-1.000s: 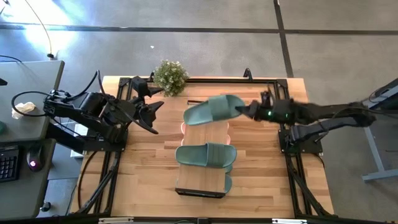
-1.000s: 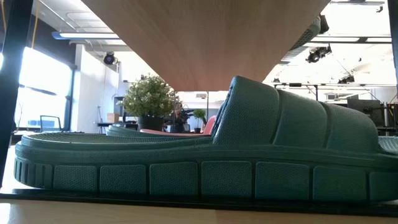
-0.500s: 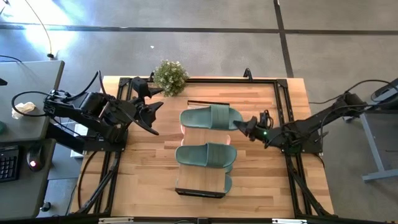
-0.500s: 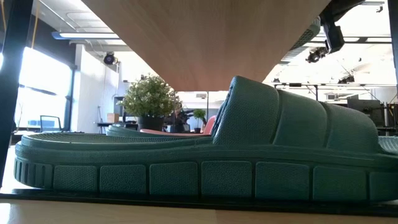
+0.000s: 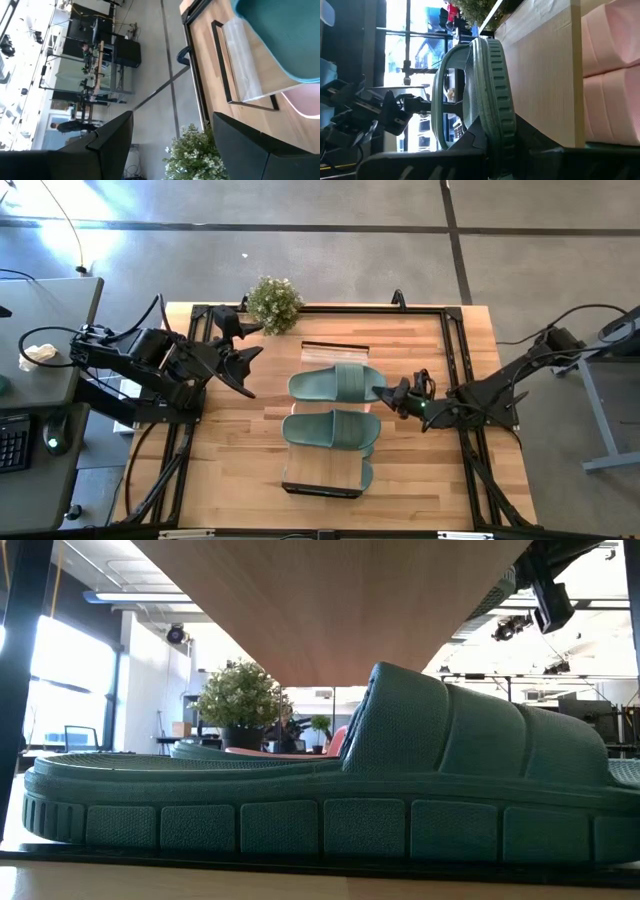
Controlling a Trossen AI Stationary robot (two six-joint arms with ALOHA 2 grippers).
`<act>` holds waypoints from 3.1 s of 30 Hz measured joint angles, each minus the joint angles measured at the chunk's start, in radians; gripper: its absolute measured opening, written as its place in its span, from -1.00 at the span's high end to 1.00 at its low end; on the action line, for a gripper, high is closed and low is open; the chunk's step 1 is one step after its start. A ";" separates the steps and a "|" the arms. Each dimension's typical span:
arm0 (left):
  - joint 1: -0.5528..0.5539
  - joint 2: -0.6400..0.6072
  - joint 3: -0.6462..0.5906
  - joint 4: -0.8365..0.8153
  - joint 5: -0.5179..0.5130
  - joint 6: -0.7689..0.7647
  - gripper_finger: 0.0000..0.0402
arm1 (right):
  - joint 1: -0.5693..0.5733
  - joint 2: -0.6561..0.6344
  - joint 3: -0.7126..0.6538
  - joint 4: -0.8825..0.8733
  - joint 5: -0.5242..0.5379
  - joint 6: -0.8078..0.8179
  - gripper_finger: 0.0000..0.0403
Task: Pick and place slides into the shelf
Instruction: Put the green slide on the shelf aligned with the other green slide
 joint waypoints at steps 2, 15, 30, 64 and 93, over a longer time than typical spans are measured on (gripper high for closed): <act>0.000 0.000 0.000 0.000 0.002 -0.002 -0.28 | 0.003 0.000 0.000 -0.006 0.007 0.001 0.93; 0.000 0.000 0.000 -0.001 0.011 -0.022 -0.28 | -0.006 0.001 0.000 -0.084 -0.055 0.082 0.93; 0.000 0.000 0.000 -0.002 0.018 -0.023 -0.28 | -0.027 0.087 0.001 -0.075 -0.120 0.166 0.91; 0.000 0.000 0.000 -0.007 0.035 -0.029 -0.28 | -0.012 0.084 0.001 -0.121 -0.185 0.105 0.30; 0.000 0.000 0.000 -0.009 0.036 -0.029 -0.28 | 0.063 0.011 0.001 -0.331 -0.070 0.185 0.14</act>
